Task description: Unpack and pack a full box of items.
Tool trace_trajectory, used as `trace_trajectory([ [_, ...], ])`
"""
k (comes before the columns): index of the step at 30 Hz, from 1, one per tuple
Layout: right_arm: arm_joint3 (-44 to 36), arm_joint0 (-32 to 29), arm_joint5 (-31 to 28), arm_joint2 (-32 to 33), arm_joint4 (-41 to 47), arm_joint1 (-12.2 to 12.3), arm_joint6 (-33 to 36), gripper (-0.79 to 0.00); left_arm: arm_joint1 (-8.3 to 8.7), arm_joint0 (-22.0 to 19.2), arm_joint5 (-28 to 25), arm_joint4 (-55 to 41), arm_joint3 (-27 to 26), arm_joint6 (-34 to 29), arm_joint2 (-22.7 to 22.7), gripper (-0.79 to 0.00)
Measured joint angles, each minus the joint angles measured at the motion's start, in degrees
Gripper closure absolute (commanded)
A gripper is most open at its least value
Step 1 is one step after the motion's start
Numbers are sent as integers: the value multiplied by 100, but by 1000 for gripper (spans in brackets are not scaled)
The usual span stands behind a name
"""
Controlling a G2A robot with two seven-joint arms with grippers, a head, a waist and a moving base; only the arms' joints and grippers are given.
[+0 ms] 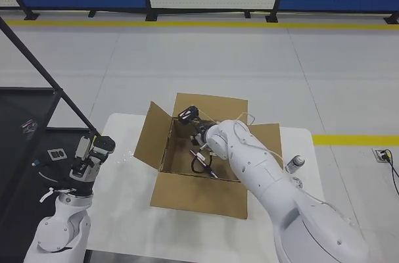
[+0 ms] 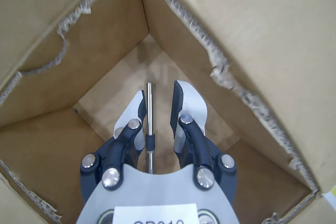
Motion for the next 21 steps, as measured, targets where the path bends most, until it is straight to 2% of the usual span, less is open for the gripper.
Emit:
trace_trajectory([
  [2,-136,0,24,82,-49,112,-323,-314,0,0,0,0,0,0,0,-785],
  [6,-666,-79,182,275,-174,370,-696,-468,0,0,0,0,0,0,0,-785],
  [7,-903,-135,248,358,-231,476,-766,-570,0,0,0,0,0,0,0,-785],
  [10,-1768,-405,579,652,-455,807,-801,-785,0,0,0,0,0,0,0,-785],
  [12,-2555,-715,896,920,-716,1072,-681,-785,0,0,0,0,0,0,0,-785],
  [14,-3785,-1275,1376,1359,-1181,1433,-303,-785,0,0,0,0,0,0,0,-785],
  [17,-5833,-2446,1960,2214,-2101,1961,619,-785,0,0,0,0,0,0,0,-785],
  [19,-7244,-3343,2067,2829,-2723,2235,1309,-785,0,0,0,0,0,0,0,-785],
  [21,-8220,-3979,2064,3276,-3142,2380,1761,-785,0,0,0,0,0,0,0,-785],
])
